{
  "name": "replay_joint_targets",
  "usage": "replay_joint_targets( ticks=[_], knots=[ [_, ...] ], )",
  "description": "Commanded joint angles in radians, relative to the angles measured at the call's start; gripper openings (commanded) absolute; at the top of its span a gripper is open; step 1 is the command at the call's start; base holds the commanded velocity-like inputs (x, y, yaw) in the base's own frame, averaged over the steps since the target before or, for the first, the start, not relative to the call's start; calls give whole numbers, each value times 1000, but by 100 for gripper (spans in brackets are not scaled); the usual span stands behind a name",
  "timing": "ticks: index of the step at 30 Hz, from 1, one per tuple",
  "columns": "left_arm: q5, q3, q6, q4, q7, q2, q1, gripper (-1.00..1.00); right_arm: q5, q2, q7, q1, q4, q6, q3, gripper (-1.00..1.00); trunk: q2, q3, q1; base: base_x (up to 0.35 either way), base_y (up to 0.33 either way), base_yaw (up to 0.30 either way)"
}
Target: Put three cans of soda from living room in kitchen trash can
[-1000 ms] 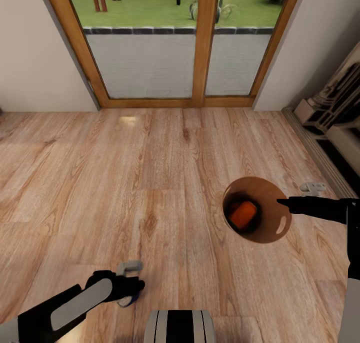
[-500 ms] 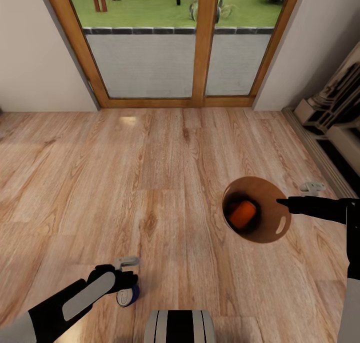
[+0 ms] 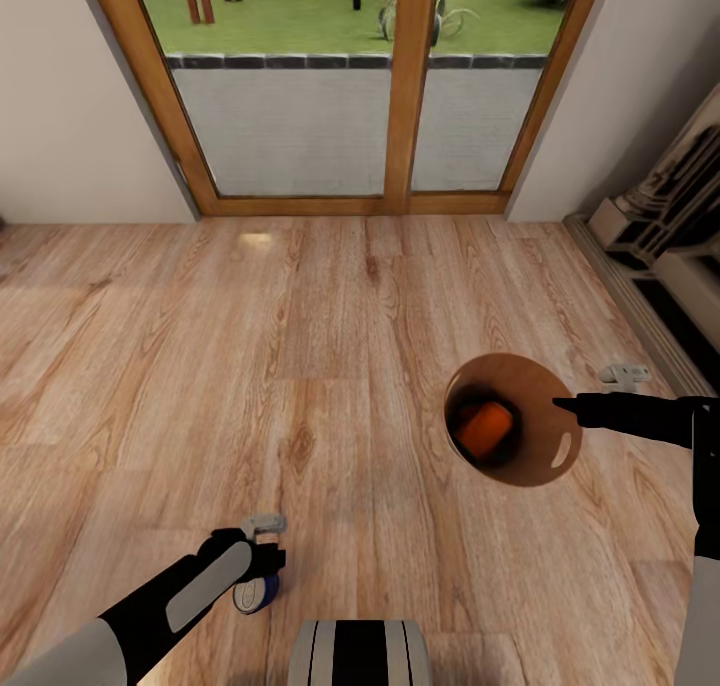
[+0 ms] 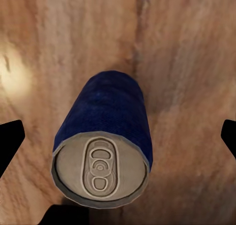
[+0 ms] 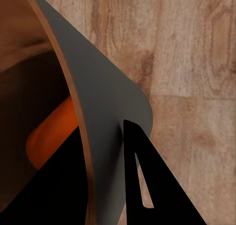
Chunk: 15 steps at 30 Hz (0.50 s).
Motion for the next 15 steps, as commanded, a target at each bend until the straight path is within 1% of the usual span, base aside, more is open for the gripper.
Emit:
replay_joint_targets(
  ticks=[1, 6, 11, 13, 15],
  knots=[
    [0, 2, -2, 1, -1, 0, 0, 100, -13, 0, 3, 0, 0, 10, 0, -100, 0, 0, 0, 0, 0, 0],
    [2, 3, -9, 7, -3, 8, 0, 100, -13, 0, 3, 0, 1, 10, 0, -100, 0, 0, 0, 0, 0, 0],
    [0, 7, -11, 96, -5, 0, 0, 100, -14, 0, 3, 0, 1, 10, 0, -100, 0, 0, 0, 0, 0, 0],
    [-1, 7, -11, 110, -10, 0, 0, 100, -14, 0, 3, -1, 1, 10, 0, -100, 0, 0, 0, 0, 0, 0],
    [-1, 7, -12, 118, -29, -1, 0, 100, -14, 0, 3, 0, 1, 10, 0, -100, 0, 0, 0, 0, 0, 0]
  ],
)
